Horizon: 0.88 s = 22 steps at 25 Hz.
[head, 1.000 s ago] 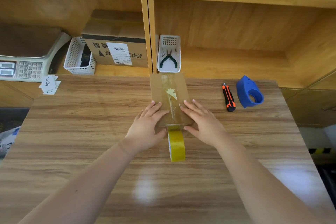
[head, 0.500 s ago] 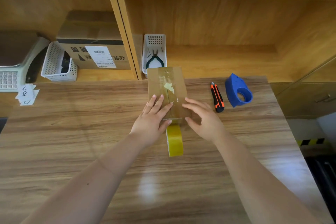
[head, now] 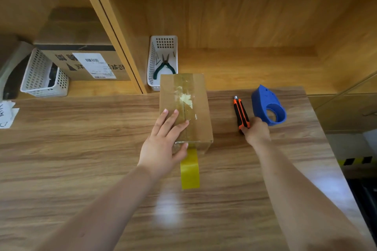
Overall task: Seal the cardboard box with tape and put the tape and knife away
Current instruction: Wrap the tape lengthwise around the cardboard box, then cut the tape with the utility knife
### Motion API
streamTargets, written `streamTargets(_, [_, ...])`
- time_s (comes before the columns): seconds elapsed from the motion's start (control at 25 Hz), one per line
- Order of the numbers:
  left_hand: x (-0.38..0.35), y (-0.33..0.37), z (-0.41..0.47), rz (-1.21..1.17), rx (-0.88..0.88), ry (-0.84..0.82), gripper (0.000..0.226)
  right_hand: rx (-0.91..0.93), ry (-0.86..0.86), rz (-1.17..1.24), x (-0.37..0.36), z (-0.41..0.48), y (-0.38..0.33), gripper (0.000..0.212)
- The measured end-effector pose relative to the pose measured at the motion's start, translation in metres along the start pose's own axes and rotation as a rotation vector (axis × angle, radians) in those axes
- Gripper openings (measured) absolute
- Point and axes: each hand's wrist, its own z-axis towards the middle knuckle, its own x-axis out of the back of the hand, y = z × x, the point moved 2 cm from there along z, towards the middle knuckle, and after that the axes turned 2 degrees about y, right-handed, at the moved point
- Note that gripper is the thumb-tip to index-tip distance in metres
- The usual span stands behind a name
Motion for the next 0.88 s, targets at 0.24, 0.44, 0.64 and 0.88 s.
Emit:
streamTargets(0.24, [-0.004, -0.003, 0.000, -0.009, -0.029, 0.059, 0.052, -0.052, -0.001, -0.062, -0.018, 0.011, -0.008, 0.054])
streamTargets(0.44, [-0.005, -0.005, 0.000, -0.006, -0.010, 0.020, 0.054, -0.313, -0.185, 0.436, -0.028, 0.007, -0.016, 0.039])
streamTargets(0.64, [0.004, -0.002, -0.001, -0.040, 0.034, -0.092, 0.059, -0.326, -0.413, 1.016, -0.010, -0.032, -0.031, 0.031])
streamTargets(0.88, [0.027, 0.002, -0.019, -0.344, 0.558, 0.015, 0.086, -0.155, -0.645, 1.354, 0.032, -0.102, -0.037, 0.034])
